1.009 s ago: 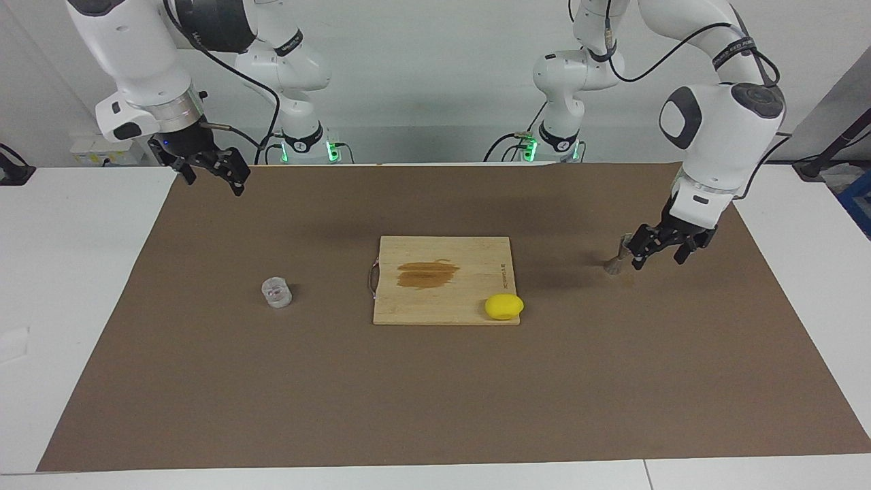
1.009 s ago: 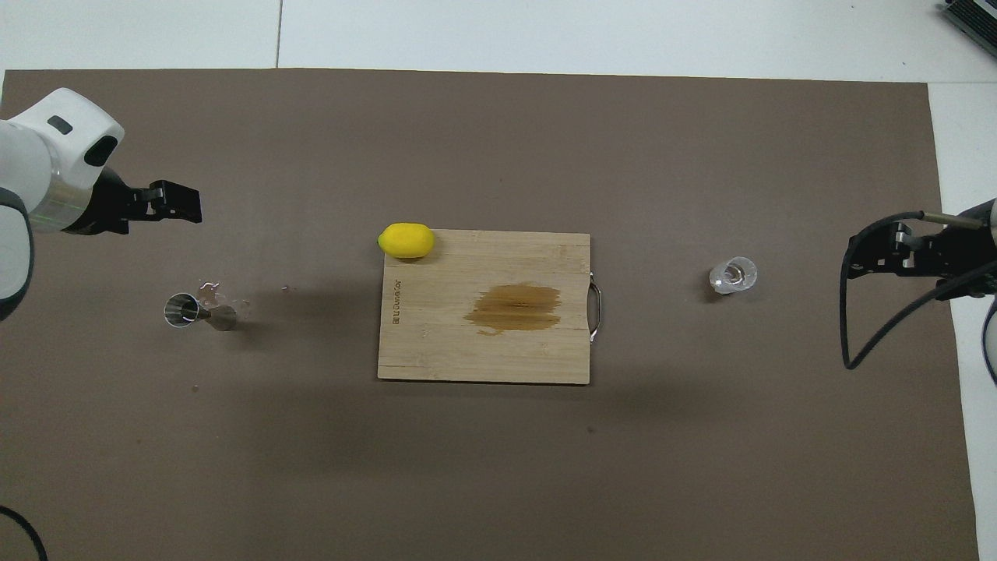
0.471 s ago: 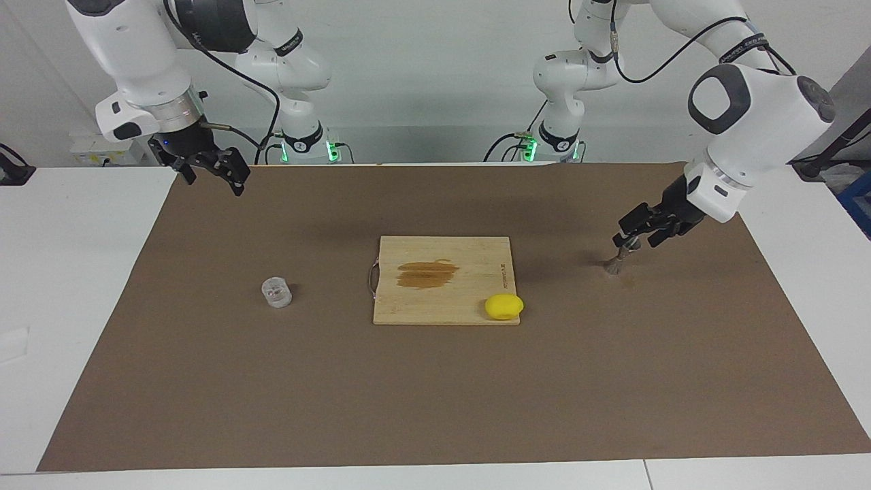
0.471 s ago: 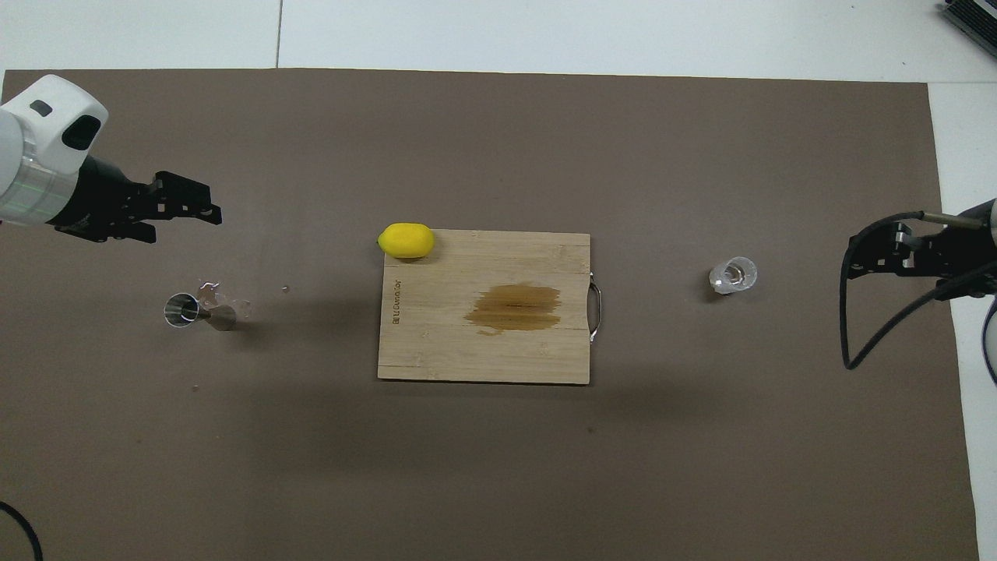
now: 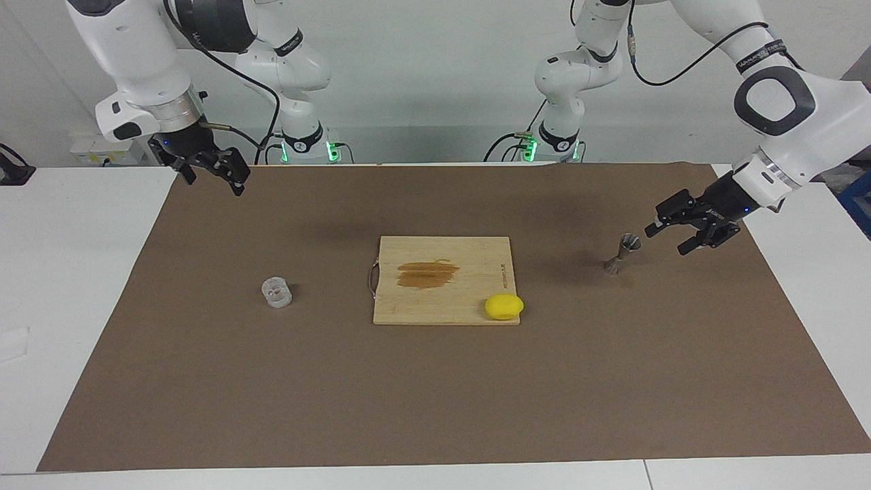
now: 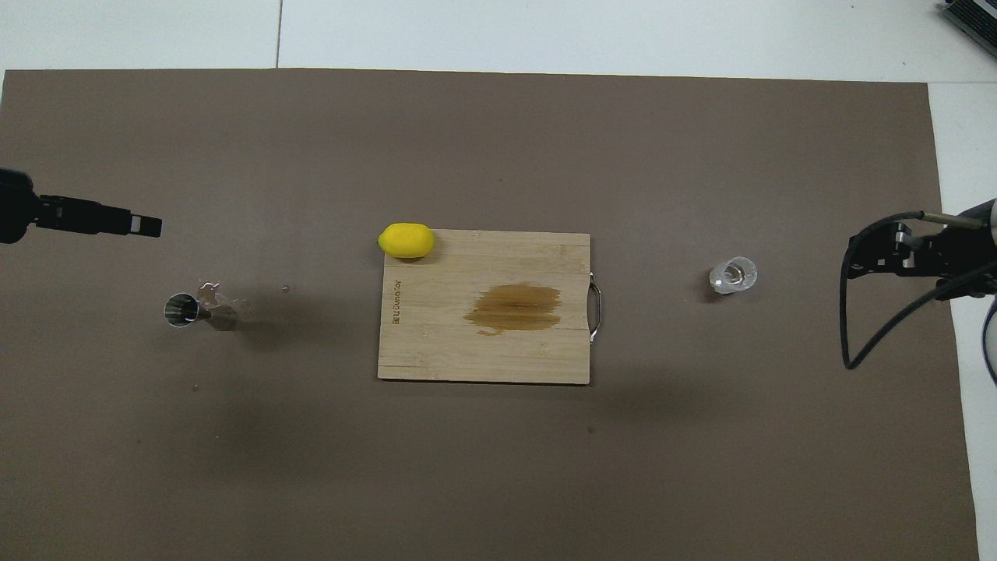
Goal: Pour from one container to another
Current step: 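Move the left gripper toward the small glass cup, then lower the left gripper around the glass cup and close it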
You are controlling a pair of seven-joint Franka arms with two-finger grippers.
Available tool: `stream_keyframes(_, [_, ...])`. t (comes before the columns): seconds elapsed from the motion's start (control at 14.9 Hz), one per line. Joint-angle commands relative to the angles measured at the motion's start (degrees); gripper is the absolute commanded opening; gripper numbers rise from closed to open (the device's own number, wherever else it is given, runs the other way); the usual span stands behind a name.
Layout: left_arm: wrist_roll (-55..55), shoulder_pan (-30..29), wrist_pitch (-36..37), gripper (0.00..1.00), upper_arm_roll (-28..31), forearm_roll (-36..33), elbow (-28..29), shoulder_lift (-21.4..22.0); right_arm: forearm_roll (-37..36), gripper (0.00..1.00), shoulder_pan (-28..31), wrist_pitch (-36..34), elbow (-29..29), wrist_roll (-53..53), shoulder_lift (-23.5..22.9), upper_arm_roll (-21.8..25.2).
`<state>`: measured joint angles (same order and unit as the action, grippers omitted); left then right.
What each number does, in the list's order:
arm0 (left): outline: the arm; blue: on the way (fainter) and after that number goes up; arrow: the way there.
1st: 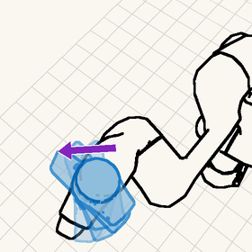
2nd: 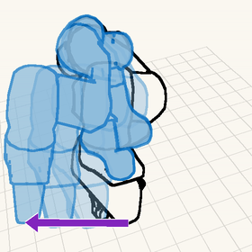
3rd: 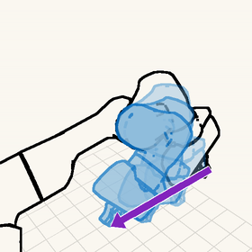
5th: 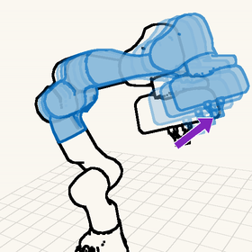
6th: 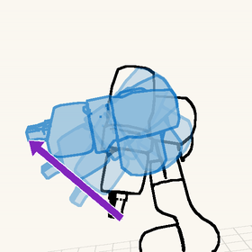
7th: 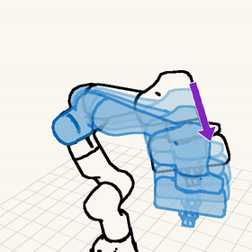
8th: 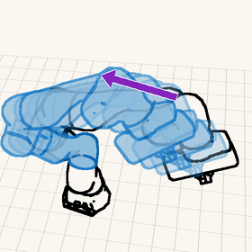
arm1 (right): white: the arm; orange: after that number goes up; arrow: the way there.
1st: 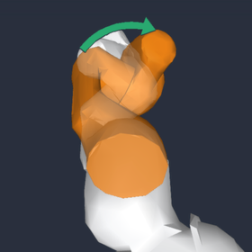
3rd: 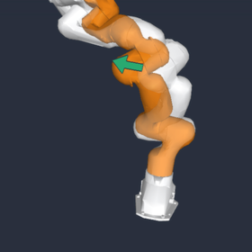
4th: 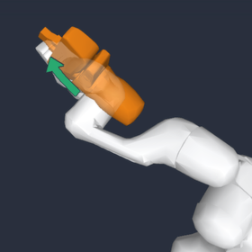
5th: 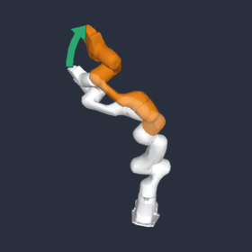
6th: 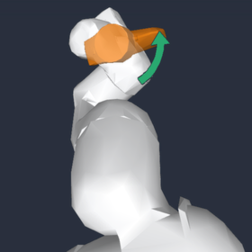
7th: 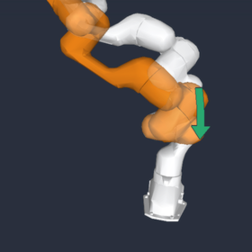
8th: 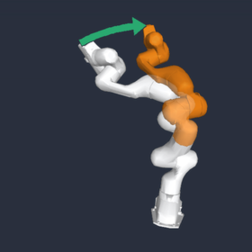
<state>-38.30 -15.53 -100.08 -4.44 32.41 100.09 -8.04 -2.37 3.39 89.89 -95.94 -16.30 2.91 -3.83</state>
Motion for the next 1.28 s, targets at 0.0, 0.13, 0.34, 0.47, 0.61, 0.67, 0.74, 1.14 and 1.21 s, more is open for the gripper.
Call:
stream_keyframes(0.0, [-17.4,-3.8,1.5,1.0,-0.4,4.9,5.2,0.8,1.4,1.0,0.7,0.5,-1.2,0.9,1.1,-0.2])
stream_keyframes(0.13, [-34.8,-5.9,6.4,1.0,-0.4,5.2,4.6,-1.9,1.4,1.0,0.7,0.5,-1.2,0.9,1.1,-0.2])
stream_keyframes(0.34, [-52.6,-8.4,8.8,1.0,-0.4,8.4,4.7,-5.0,1.4,1.0,0.7,0.5,-1.3,0.9,1.1,-0.2])
stream_keyframes(0.47, [-53.1,-9.0,10.9,1.0,-0.3,9.5,4.2,-7.4,1.4,1.0,0.7,0.5,-1.2,0.9,1.1,-0.2])
stream_keyframes(0.61, [-53.6,-9.6,12.6,1.0,-0.2,9.8,5.2,-9.1,1.4,1.0,0.7,0.5,-1.2,0.9,1.1,-0.2])
stream_keyframes(0.67, [-56.2,-11.7,14.1,1.0,-0.2,9.8,5.1,-10.0,1.4,1.0,0.7,0.5,-1.2,0.9,1.1,-0.2])
stream_keyframes(0.74, [-61.6,-12.8,14.1,1.0,-0.2,9.9,5.1,-10.6,1.4,1.0,0.7,0.5,-1.3,0.9,1.1,-0.2])
stream_keyframes(1.14, [-82.1,-14.6,13.9,1.0,-0.1,16.6,7.0,-14.9,1.4,1.0,0.7,0.5,-1.2,0.9,1.1,-0.2])
stream_keyframes(1.21, [-86.5,-15.1,14.0,1.0,-0.2,17.7,7.2,-15.9,1.4,1.0,0.7,0.5,-1.2,0.9,1.1,-0.2])
